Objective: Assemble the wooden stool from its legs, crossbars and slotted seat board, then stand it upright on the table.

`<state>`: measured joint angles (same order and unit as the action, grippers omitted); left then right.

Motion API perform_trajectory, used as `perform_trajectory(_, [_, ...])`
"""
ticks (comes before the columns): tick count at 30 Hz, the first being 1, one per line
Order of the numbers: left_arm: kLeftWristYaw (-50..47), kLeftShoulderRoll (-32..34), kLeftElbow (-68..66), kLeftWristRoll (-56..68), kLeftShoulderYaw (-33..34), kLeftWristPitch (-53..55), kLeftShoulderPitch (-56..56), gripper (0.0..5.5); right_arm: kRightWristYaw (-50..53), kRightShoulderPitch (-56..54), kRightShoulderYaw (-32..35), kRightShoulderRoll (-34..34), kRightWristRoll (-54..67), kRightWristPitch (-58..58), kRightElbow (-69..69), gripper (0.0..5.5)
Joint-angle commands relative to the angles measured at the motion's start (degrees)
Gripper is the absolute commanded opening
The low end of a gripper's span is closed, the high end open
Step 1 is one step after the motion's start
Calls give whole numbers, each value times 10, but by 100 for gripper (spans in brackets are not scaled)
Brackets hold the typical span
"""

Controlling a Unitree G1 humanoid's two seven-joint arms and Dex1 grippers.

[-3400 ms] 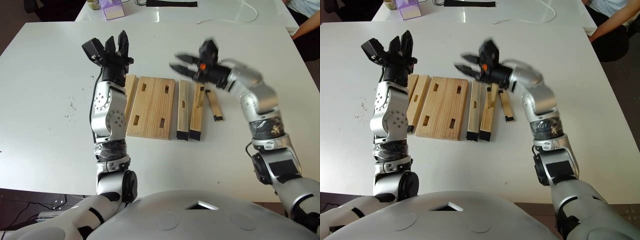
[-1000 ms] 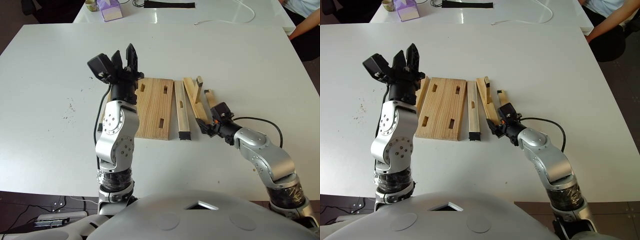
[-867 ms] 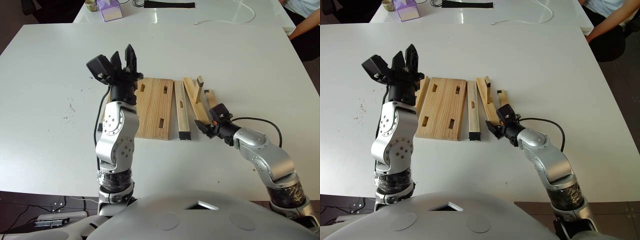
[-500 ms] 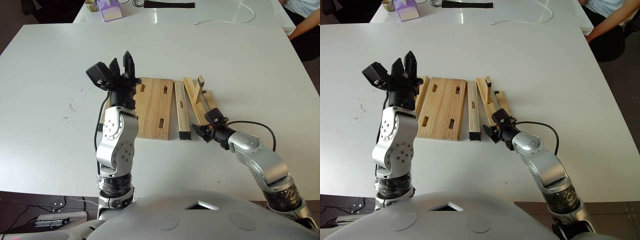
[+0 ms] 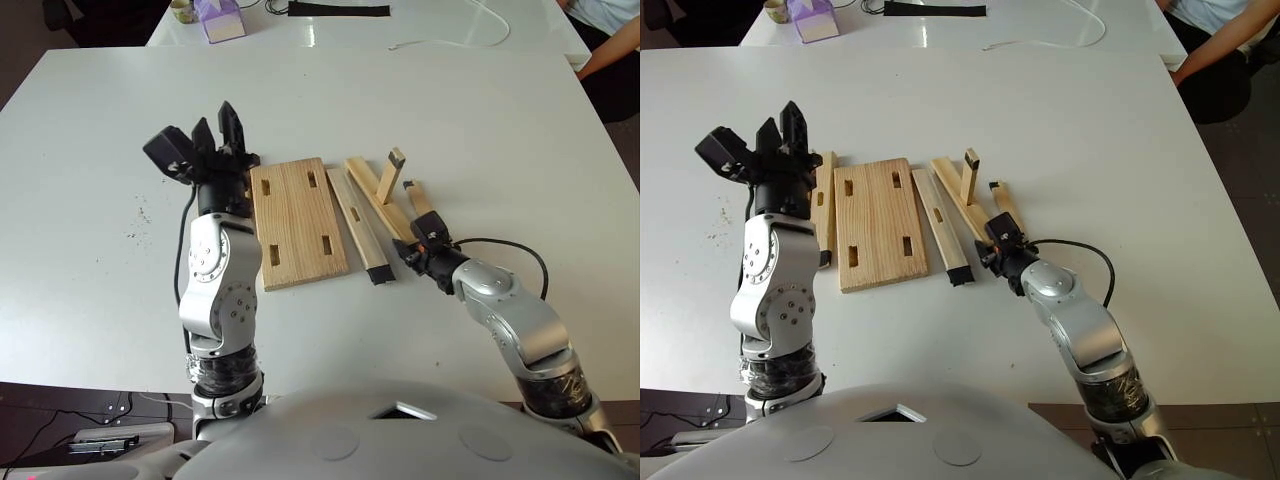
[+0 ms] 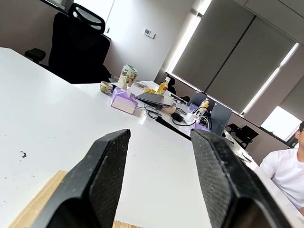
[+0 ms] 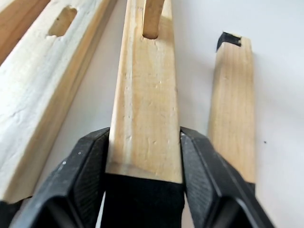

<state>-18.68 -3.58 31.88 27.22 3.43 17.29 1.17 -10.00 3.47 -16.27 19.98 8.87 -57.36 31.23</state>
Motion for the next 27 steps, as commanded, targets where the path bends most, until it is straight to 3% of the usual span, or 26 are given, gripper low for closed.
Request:
perform_trajectory(1, [11,12,10,28,44,23,9,236,-16,-46,64,-41,39,-4,-4,210])
perform_trajectory(8, [82,47,-5,221,106,90,60,236,-89,-176,267,-103,223,-49,-91,207])
perform_trajectory(13, [132,108,-53,314,133,142,122,236,-119,-200,314,-58,241,-28,-171,207])
perform_trajectory(17, [118,115,-49,324,126,161,115,236,-197,-118,208,59,171,50,-101,207])
perform_trajectory(27, [76,46,36,279,68,124,12,236,-302,-116,113,262,105,60,-18,207])
